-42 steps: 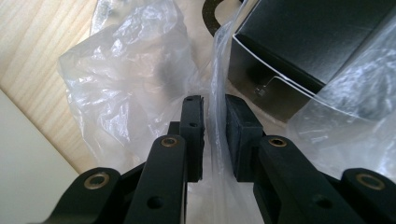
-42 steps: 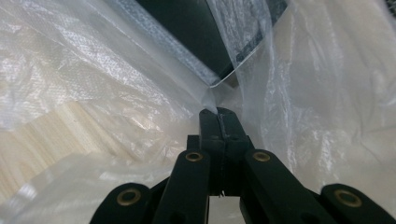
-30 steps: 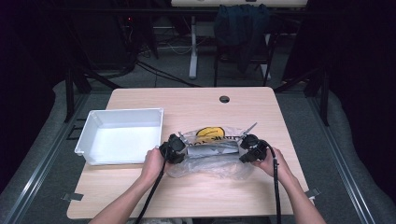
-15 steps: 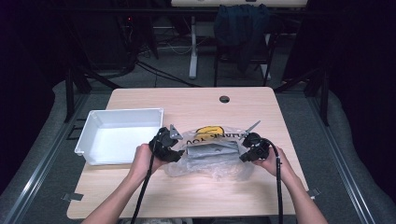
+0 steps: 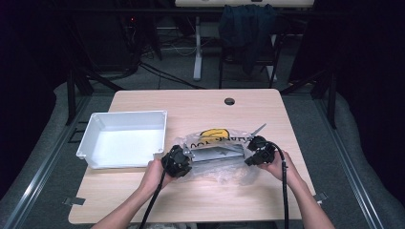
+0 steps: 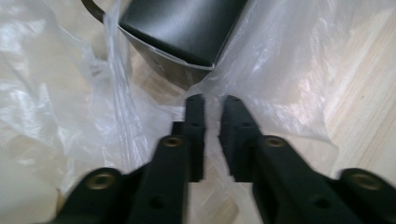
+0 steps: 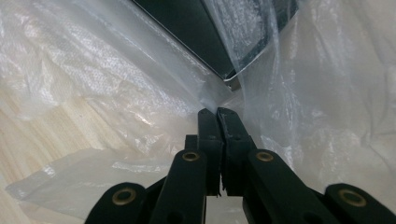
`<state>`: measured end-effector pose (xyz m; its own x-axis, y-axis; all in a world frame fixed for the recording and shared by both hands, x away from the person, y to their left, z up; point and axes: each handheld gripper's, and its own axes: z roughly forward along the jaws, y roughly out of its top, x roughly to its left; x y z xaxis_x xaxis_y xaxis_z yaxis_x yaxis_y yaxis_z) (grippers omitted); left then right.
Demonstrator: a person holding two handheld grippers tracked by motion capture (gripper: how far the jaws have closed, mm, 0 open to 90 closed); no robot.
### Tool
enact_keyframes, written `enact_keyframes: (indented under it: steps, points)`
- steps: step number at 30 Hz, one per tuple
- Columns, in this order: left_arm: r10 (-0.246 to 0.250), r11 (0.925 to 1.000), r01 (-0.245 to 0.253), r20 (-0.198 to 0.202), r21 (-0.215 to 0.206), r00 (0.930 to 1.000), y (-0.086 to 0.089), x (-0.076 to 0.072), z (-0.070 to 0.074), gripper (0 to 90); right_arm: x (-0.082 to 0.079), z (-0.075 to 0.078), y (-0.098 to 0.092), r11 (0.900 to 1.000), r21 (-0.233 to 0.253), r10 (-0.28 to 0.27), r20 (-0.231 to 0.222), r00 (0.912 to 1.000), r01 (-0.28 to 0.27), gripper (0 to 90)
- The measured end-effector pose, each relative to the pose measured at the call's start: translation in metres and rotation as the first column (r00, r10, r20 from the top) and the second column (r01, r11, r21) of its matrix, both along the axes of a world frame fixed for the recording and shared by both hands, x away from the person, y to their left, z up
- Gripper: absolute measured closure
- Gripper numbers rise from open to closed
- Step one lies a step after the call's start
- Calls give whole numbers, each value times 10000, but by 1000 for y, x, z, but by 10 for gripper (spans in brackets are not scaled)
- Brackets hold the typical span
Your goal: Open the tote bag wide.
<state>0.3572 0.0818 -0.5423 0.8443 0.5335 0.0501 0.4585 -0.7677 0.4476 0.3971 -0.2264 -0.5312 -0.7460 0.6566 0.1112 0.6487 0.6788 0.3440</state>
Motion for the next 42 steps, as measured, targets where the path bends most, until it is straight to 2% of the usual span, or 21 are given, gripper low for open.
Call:
enact_keyframes:
  steps: [2, 7, 8, 11, 13, 14, 16, 18, 19, 21, 22, 24, 26, 27, 29, 31, 34, 35, 36, 38, 42]
  points:
    - [-86, 9998, 88, -138, 166, 9999, -1, 1, -4, 891, 0, -2, 0, 9997, 153, -182, 20, 9998, 181, 890]
    - [-255, 9993, 262, -284, 254, 9993, -2, 4, -8, 897, 3, -6, -2, 9998, -83, -205, -120, 9997, 204, 899]
    - [-308, 9990, 318, -298, 321, 9991, -3, 4, -9, 897, 3, -9, -2, 9991, 38, -427, -136, 9990, 428, 900]
    - [-370, 9984, 378, -214, 420, 9991, -4, 4, -9, 892, 4, -8, -1, 9993, -339, -194, -227, 9996, 186, 890]
    - [-308, 9988, 311, -92, 366, 9995, -2, 3, -7, 868, 0, -4, -1, 9996, -185, -214, 21, 9998, 215, 798]
    - [-351, 9987, 352, -45, 365, 9994, -1, 3, -5, 856, 0, 3, -3, 10000, -38, 33, -18, 10000, -34, 761]
    - [-307, 9990, 309, -64, 316, 9995, 0, 3, -4, 835, -3, 18, -4, 9992, 375, 120, 290, 9995, -130, 715]
    - [-310, 9990, 311, -27, 334, 9995, 0, 4, -4, 827, -7, 35, -5, 9932, 1109, 282, 609, 9977, -348, 669]
    - [-320, 9989, 321, -31, 345, 9995, 0, 4, -4, 823, -9, 42, -5, 9912, 1240, 363, 842, 9958, -466, 653]
    - [-359, 9989, 360, -32, 297, 9994, -1, 4, -4, 812, -12, 54, -4, 9860, 1649, -52, 1836, 9830, -255, 595]
    - [-367, 9988, 368, -32, 319, 9993, -1, 4, -4, 807, -12, 54, -4, 9864, 1643, -346, 2060, 9779, 3, 594]
    - [-369, 9989, 372, -98, 297, 9993, -1, 4, -5, 799, -7, 46, -2, 9943, 1016, -542, 2298, 9717, 314, 566]
    - [-371, 9988, 373, -85, 314, 9993, -1, 5, -5, 797, -2, 33, -1, 9978, 170, -660, 2139, 9746, 639, 558]
    - [-384, 9988, 387, -99, 295, 9992, -1, 5, -5, 796, 1, 26, -1, 9981, 58, -620, 1952, 9788, 621, 539]
    - [-401, 9987, 404, -93, 316, 9992, -1, 5, -5, 796, 5, 19, -3, 9970, -52, -751, 1823, 9804, 773, 582]
    - [-438, 9986, 442, -126, 298, 9990, -1, 5, -6, 797, 9, 19, -4, 9960, -156, -831, 2003, 9762, 880, 699]
    - [-462, 9984, 465, -105, 311, 9989, -2, 6, -7, 797, 12, 16, -3, 9944, 96, -1050, 2139, 9712, 1054, 847]
    - [-504, 9982, 507, -95, 332, 9987, -2, 6, -7, 797, 14, 13, -2, 9920, 399, -1253, 2235, 9666, 1194, 878]
    - [-487, 9983, 490, -98, 327, 9988, -2, 6, -7, 797, 16, 13, -2, 9926, 214, -1213, 2224, 9674, 1196, 898]
    - [-513, 9981, 516, -96, 326, 9986, -2, 6, -7, 797, 21, 8, 0, 9869, 443, -1611, 2331, 9590, 1550, 900]
    - [-498, 9983, 502, -139, 294, 9987, -1, 5, -6, 797, 33, -4, 2, 9747, 278, -2227, 1983, 9545, 2217, 900]
